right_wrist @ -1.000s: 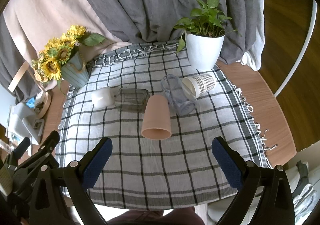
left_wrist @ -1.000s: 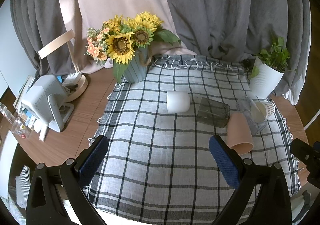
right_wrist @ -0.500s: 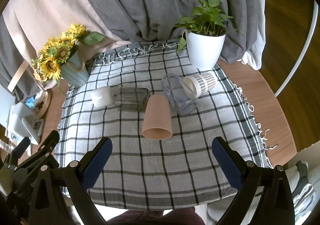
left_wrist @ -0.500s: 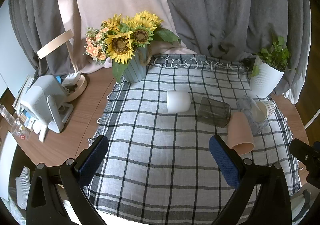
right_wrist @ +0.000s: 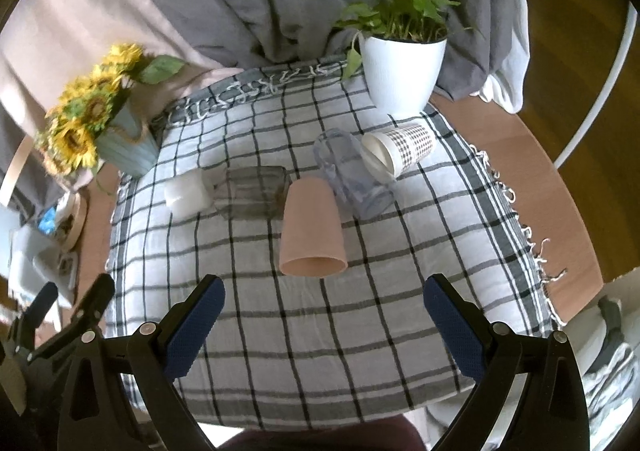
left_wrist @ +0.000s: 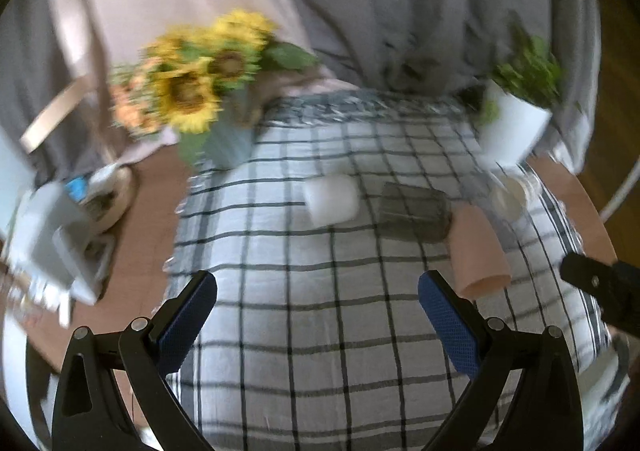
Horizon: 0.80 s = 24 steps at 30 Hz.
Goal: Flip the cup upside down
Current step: 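Move the left gripper to the small white cup and close on it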
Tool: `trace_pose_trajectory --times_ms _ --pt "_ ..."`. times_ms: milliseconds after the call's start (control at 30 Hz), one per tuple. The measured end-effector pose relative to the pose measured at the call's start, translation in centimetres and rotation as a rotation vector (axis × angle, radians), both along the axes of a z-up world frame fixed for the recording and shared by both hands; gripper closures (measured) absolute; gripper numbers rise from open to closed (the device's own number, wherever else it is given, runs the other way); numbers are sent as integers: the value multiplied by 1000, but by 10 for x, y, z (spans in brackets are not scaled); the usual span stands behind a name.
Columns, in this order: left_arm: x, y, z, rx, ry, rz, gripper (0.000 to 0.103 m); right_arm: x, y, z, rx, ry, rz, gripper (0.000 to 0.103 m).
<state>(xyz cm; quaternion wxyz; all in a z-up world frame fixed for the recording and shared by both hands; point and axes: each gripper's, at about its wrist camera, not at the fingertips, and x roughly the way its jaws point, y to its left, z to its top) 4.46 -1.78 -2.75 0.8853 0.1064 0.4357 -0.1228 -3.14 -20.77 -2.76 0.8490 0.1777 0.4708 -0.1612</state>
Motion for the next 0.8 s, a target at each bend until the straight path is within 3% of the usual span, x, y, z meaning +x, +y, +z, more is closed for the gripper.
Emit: trace_pose_trajectory --times_ms 167,433,600,800 --pt "35 -10 -5 58 39 -155 0 15 2 -13 87 26 -110 3" --pt "95 -28 -12 239 64 -402 0 39 13 -40 267 83 -289 3" --pt "129 -44 -32 318 147 -546 0 53 15 -59 365 131 -426 3" --pt "154 -67 -69 430 215 -676 0 68 27 -94 496 234 -501 3"
